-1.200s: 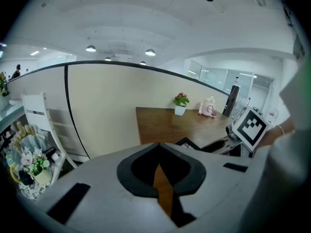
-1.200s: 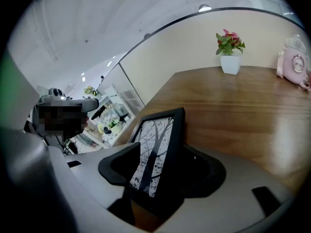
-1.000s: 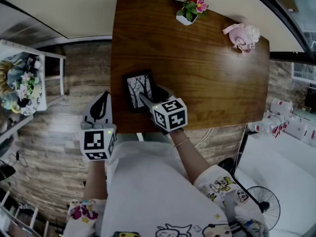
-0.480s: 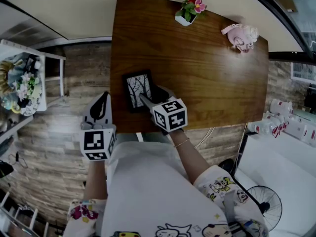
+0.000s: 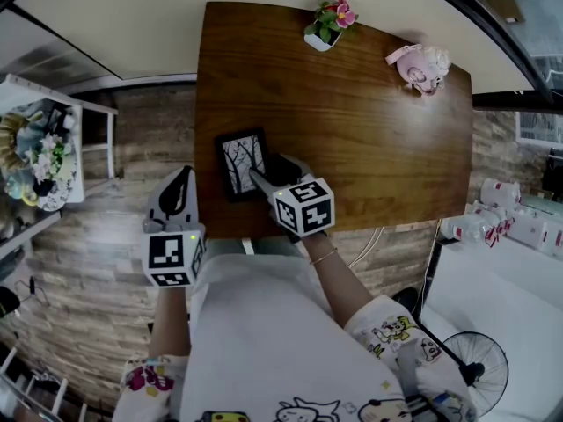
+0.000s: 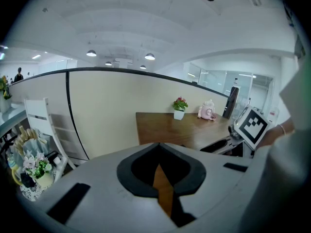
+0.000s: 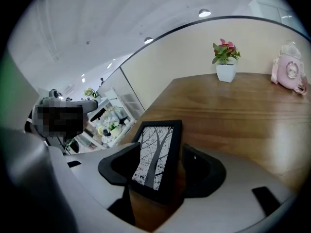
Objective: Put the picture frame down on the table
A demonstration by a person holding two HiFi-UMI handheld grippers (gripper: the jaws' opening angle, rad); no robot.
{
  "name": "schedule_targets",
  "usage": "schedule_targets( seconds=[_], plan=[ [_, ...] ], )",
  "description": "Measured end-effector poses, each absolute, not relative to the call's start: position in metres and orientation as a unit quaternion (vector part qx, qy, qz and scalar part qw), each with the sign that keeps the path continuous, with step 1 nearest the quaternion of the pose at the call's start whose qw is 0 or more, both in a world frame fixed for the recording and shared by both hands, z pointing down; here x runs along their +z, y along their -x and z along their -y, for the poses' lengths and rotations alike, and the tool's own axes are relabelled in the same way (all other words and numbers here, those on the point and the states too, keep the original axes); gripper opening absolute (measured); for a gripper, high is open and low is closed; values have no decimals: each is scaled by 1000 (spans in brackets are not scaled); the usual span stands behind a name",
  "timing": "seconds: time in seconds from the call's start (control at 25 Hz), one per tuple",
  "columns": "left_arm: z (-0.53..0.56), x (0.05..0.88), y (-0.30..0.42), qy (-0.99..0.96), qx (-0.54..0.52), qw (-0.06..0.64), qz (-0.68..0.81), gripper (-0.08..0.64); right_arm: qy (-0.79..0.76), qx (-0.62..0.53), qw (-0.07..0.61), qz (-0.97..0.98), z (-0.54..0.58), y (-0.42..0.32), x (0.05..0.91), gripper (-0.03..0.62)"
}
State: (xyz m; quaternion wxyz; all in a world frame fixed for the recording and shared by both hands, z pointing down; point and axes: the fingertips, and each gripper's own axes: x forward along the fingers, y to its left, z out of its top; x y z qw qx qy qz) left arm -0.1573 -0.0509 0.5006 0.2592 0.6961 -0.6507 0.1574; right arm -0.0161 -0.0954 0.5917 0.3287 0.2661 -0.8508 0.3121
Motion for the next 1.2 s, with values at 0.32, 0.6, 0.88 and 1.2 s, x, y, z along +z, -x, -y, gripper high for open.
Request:
schedule_targets(
  seconds=[0.32,0.6,0.88,1.2],
  plan=[
    [53,481,153,-701,151,238,655,3,-276,295,305,862,105,10,564,233],
    [52,461,150,-705,146,218,659,3,-278,280,281,875,111,4,534,233],
    [57,436,146,-712,138,188,662,3,-286,254,254,888,119,-8,502,233],
    [62,412,135,-722,130,154,662,3,-291,224,209,907,123,-22,455,232]
  ],
)
